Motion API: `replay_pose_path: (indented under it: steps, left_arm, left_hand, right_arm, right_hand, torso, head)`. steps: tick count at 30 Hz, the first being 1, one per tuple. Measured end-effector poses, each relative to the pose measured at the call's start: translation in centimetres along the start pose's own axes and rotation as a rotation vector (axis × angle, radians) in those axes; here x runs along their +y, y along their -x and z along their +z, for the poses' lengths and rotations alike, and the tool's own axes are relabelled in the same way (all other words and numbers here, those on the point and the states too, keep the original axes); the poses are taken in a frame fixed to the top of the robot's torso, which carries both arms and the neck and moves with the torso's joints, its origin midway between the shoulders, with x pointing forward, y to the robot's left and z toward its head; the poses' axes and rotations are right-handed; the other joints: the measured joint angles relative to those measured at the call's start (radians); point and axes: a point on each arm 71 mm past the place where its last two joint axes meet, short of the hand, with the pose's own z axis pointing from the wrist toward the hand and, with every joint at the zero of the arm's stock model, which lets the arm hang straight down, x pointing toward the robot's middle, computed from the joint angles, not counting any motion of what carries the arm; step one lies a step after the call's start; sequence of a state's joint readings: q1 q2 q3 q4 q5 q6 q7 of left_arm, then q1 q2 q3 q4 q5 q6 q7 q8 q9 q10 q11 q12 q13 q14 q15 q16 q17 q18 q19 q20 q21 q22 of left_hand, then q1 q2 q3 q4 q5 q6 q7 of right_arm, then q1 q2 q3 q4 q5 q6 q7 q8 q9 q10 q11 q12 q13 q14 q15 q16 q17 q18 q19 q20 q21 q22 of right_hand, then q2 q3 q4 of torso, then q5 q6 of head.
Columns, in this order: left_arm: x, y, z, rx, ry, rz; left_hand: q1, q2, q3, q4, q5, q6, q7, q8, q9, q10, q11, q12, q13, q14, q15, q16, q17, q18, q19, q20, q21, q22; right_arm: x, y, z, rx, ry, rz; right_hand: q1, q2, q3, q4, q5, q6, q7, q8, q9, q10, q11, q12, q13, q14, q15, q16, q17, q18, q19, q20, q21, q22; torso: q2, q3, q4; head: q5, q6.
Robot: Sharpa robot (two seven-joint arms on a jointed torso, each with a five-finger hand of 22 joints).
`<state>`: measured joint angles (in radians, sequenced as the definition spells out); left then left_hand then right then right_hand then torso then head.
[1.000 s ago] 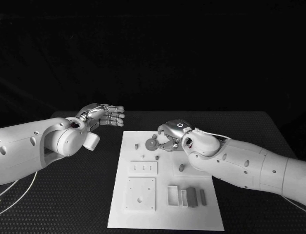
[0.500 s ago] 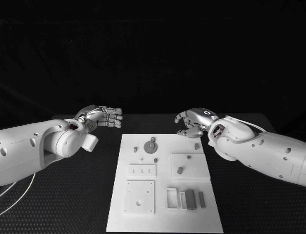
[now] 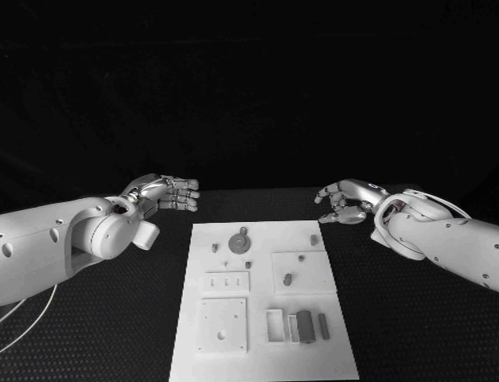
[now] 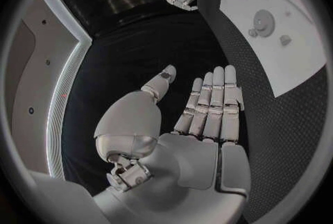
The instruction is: Assemble the parts on the task board
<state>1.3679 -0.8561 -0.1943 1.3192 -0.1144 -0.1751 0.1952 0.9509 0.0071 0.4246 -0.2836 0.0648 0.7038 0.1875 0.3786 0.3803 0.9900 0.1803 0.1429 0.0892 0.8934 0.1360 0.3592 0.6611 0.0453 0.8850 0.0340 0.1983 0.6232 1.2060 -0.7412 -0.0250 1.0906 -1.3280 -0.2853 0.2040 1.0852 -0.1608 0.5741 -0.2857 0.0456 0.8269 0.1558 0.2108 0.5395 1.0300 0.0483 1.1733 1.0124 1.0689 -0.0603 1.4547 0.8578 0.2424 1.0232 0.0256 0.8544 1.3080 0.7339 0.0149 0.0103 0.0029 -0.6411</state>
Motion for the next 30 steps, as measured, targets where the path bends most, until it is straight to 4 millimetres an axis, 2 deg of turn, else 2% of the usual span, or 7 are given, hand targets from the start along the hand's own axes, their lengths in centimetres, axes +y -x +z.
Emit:
replay_pose_path:
  steps: [7,16,21,30]
  left_arm:
    - [0.3,-0.1,0.0,0.006,0.005,0.002]
    - [0.5,-0.1,0.0,0.011,0.009,0.004]
    - [0.6,-0.1,0.0,0.013,0.010,0.004]
    - [0.6,-0.1,0.0,0.015,0.010,0.006]
  left_hand:
    - [0.004,-0.004,0.000,0.000,0.000,0.000,0.000,0.000,0.000,0.000,0.000,0.000,0.000,0.000,0.000,-0.004,0.001,0.000,0.000,0.000,0.000,0.000]
    - [0.012,-0.004,0.000,0.000,0.000,0.000,0.000,0.000,-0.001,0.000,0.000,0.000,0.000,0.000,0.000,-0.004,0.002,0.000,0.000,0.000,0.000,0.001]
    - [0.012,-0.004,0.000,0.000,0.000,0.000,0.000,0.000,-0.002,0.000,0.000,0.000,0.000,0.000,0.000,-0.004,0.003,-0.001,0.000,0.000,0.000,0.001]
    - [0.012,-0.004,0.000,0.000,0.000,0.000,0.000,0.000,-0.002,0.000,0.000,0.000,-0.001,0.000,0.000,-0.004,0.003,-0.002,0.000,0.000,0.000,0.001]
  right_arm:
    - [-1.3,-2.2,-0.5,0.049,-0.017,0.021]
    - [-2.0,-4.1,-0.5,0.082,-0.030,0.021]
    - [-2.3,-5.1,-0.7,0.101,-0.035,0.025]
    - [-2.4,-5.8,-0.5,0.116,-0.037,0.029]
  right_hand:
    - [0.014,-0.014,0.000,0.000,0.000,-0.012,-0.006,0.000,0.000,-0.009,0.001,-0.004,-0.007,-0.007,-0.003,-0.001,0.000,0.006,-0.007,0.007,-0.006,0.000]
    - [0.021,-0.008,0.000,0.000,0.000,-0.017,-0.008,0.000,0.000,-0.014,0.000,-0.004,-0.010,-0.012,-0.005,-0.005,0.000,0.006,-0.007,0.007,-0.008,0.000]
    - [0.025,-0.012,-0.003,-0.003,0.000,-0.021,-0.011,0.000,0.000,-0.019,-0.002,-0.004,-0.009,-0.014,-0.007,-0.005,0.000,0.006,-0.007,0.007,-0.008,0.000]
    - [0.025,-0.012,-0.006,0.000,0.000,-0.026,-0.013,0.000,0.000,-0.021,-0.004,-0.004,-0.009,-0.014,-0.011,-0.005,0.000,0.006,-0.008,0.008,-0.008,0.000]
  torso:
    - [0.000,0.0016,0.0003]
    - [0.000,0.0064,0.0007]
    - [0.001,0.0065,0.0013]
    - [0.001,0.0041,0.0030]
  head:
    - [-0.003,-0.005]
    - [-0.005,-0.008]
    - [-0.005,-0.012]
    - [-0.005,-0.018]
